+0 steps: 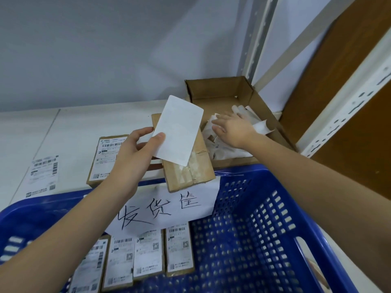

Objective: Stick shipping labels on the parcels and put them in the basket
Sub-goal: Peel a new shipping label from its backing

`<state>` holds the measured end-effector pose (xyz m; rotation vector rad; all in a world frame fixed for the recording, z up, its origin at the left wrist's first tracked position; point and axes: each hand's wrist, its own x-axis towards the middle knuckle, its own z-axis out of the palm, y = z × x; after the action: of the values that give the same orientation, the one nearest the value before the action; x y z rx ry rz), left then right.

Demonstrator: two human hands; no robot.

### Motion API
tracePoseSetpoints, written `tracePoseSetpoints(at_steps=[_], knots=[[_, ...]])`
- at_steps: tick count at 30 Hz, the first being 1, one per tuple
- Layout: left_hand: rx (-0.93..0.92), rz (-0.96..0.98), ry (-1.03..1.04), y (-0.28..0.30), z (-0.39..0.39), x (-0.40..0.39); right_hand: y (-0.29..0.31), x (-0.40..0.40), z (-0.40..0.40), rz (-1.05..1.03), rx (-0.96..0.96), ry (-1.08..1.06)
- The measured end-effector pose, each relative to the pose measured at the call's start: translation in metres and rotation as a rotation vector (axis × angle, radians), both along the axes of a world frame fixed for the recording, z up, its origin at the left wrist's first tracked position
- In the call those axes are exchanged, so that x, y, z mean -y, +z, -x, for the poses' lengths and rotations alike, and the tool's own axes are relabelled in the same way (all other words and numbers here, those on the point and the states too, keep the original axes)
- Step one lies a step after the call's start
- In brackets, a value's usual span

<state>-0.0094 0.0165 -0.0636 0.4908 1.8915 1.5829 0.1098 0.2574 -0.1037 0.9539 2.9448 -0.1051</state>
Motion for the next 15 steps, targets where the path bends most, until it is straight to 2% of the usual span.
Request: tracePoseSetpoints(at_steps=[3, 5, 12, 15], knots=[[0.005, 0.008, 0.009, 0.002, -0.001, 0.005, -0.003, 0.006, -0.002, 0.005, 0.161, 0.074], [-0.006, 0.015, 0.004, 0.003, -0.003, 0.010, -0.002, 0.010, -0.005, 0.032, 0.193, 0.049], [-0.012, 0.032, -0.019, 0.010, -0.011, 0.036, 0.032, 0.060, -0.029, -0.009, -0.068, 0.053], [0.013, 0.030, -0.026, 0.020, -0.019, 0.051, 0.052, 0.101, -0.046, 0.046, -0.162, 0.097]])
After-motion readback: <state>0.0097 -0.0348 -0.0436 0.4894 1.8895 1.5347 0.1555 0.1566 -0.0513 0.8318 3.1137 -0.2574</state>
